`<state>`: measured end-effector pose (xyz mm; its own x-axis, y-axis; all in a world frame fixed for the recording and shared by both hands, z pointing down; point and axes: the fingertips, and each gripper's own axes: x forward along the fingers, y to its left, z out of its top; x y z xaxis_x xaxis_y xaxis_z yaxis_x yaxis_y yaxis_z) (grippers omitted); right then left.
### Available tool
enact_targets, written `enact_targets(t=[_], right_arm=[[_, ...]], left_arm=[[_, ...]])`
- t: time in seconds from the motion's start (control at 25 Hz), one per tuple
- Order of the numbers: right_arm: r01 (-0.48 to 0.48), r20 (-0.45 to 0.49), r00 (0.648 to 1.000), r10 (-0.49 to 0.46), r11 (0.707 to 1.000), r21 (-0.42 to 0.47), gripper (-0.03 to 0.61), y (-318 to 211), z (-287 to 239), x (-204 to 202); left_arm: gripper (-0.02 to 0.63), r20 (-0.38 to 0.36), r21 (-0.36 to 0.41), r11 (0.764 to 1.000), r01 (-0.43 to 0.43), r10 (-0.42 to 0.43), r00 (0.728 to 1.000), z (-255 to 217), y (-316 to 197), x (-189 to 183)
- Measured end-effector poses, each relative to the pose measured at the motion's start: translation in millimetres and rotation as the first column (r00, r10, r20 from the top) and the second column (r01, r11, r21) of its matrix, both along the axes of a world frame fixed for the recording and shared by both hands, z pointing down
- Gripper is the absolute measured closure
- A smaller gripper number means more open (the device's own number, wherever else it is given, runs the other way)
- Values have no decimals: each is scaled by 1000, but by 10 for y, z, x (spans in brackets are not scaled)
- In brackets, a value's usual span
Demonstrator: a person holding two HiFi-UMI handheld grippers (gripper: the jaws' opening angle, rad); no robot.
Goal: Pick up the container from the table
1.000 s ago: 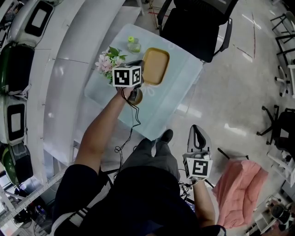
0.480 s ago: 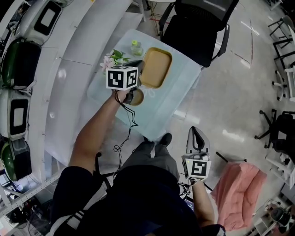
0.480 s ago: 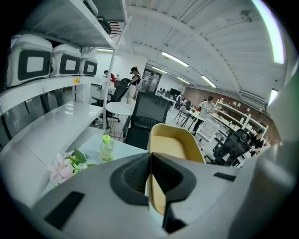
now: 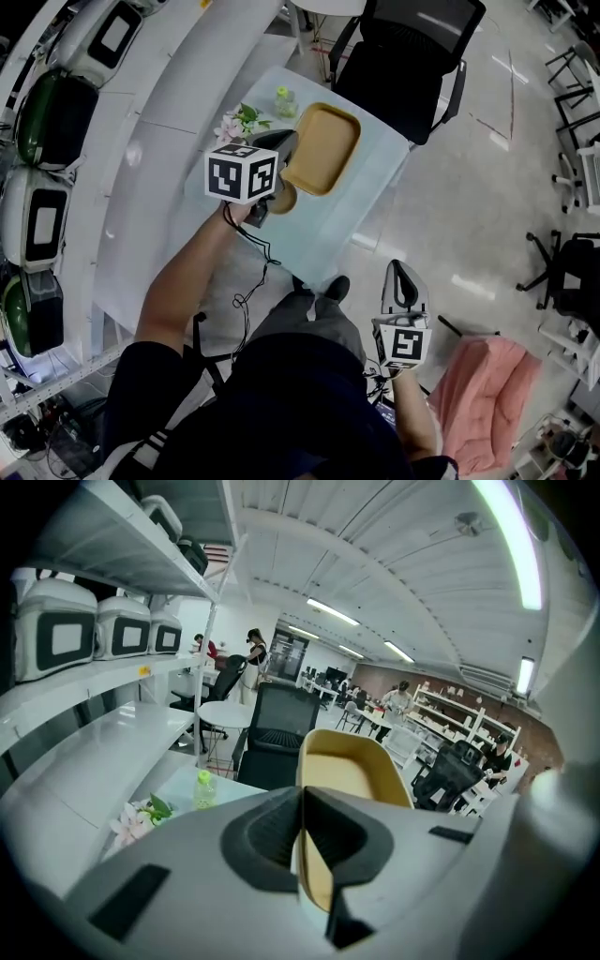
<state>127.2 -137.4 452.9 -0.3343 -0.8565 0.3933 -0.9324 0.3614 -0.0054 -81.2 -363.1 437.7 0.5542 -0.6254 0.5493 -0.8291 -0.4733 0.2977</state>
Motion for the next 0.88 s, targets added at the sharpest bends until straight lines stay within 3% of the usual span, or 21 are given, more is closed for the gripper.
enact_targets(t=[0.44,0.88], right_arm=[[15,9,1000,-15,1000,25,578,116,-198,-14],[23,84,996,-30,997,74,578,144,-522,-122]], left_arm=[[598,-28,64,998,-19,21,999,-417,612,-44],[598,-11,186,981,49,-48,999,-660,1078,-233]])
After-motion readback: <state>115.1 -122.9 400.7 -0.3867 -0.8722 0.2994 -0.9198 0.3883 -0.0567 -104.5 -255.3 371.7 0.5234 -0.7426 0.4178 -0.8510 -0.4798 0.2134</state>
